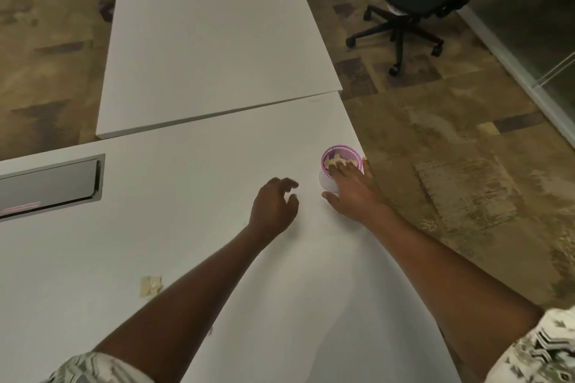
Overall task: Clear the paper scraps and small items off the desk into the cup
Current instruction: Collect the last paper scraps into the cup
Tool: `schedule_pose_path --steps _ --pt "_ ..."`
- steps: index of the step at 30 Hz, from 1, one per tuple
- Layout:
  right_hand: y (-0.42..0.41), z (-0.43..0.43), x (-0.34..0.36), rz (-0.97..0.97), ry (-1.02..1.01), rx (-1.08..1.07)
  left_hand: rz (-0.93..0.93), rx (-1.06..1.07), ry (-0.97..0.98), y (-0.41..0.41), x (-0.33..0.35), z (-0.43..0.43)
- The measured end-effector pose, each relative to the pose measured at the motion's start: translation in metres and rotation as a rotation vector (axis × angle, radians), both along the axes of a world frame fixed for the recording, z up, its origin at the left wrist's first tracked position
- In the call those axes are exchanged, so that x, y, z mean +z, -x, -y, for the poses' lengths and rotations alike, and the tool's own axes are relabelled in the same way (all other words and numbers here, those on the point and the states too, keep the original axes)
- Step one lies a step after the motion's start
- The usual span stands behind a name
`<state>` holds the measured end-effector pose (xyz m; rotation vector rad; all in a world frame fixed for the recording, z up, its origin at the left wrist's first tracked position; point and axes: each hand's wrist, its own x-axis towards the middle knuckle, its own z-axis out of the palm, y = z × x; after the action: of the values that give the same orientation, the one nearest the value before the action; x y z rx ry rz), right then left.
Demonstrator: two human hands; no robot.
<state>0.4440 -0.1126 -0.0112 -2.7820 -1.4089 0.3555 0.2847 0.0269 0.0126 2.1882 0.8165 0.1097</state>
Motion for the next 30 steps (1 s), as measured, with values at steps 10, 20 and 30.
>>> schedule_pose_path --steps 10,20,30 --pt "0.004 -0.021 0.020 0.025 0.024 -0.087 -0.067 0.033 -0.061 0.125 -0.030 0.011" --pt "0.123 -0.037 0.018 -0.285 -0.201 -0.065 -0.123 0.141 -0.188 0.226 -0.050 -0.013" --pt "0.196 -0.083 -0.035 -0.376 0.079 -0.022 -0.422 0.149 -0.111 0.319 -0.087 -0.080"
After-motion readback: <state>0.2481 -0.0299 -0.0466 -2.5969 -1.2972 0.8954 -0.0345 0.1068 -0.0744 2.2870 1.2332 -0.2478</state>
